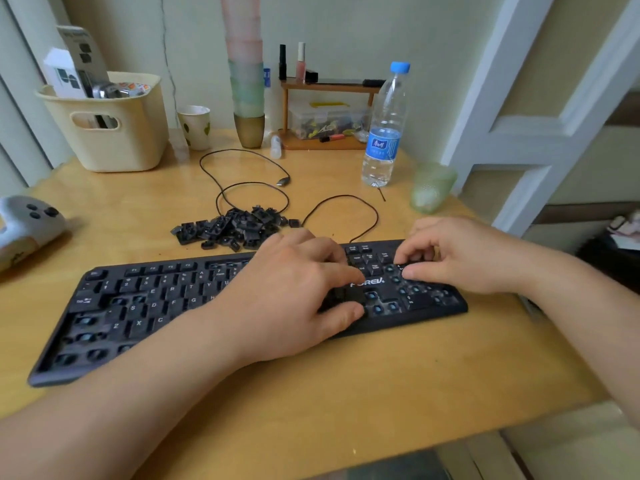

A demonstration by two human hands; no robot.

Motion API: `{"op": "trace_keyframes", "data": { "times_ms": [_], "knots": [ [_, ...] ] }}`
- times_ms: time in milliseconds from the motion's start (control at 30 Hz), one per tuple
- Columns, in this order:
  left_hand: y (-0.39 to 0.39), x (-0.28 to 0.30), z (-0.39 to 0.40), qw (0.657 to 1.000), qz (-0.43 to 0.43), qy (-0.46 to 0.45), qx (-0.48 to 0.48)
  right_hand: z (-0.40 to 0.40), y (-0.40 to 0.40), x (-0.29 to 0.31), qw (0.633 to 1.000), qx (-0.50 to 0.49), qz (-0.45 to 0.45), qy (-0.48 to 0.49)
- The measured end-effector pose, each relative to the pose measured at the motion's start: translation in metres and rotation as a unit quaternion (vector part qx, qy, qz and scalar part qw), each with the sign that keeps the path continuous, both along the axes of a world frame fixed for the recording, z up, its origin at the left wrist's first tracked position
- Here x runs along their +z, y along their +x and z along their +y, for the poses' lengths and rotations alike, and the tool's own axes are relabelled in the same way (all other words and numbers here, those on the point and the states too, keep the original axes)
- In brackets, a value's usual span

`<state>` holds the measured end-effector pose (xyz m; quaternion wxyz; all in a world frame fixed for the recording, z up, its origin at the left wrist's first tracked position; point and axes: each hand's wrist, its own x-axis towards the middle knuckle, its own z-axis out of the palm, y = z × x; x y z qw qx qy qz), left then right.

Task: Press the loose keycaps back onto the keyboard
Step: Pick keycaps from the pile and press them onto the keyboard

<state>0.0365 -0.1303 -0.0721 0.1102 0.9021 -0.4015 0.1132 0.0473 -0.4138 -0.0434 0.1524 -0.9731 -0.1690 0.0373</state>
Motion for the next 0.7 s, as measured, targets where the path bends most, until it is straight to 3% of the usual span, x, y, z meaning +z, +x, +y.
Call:
{"op": "trace_keyframes", "data": {
  "times_ms": [200, 533, 700],
  "knots": [
    [-0.010, -0.008, -0.019, 0.997, -0.044, 0.052, -0.026, 0.001, 0.002, -0.011, 0.999, 0.002, 0.008, 0.039],
    [-0.011, -0.013, -0.021, 0.996, -0.053, 0.060, -0.028, 0.003, 0.004, -0.006, 0.999, -0.014, 0.018, 0.026],
    [-0.009, -0.014, -0.020, 0.996, -0.052, 0.061, -0.028, 0.001, 0.003, -0.006, 0.996, -0.032, 0.042, 0.068]
  ]
}}
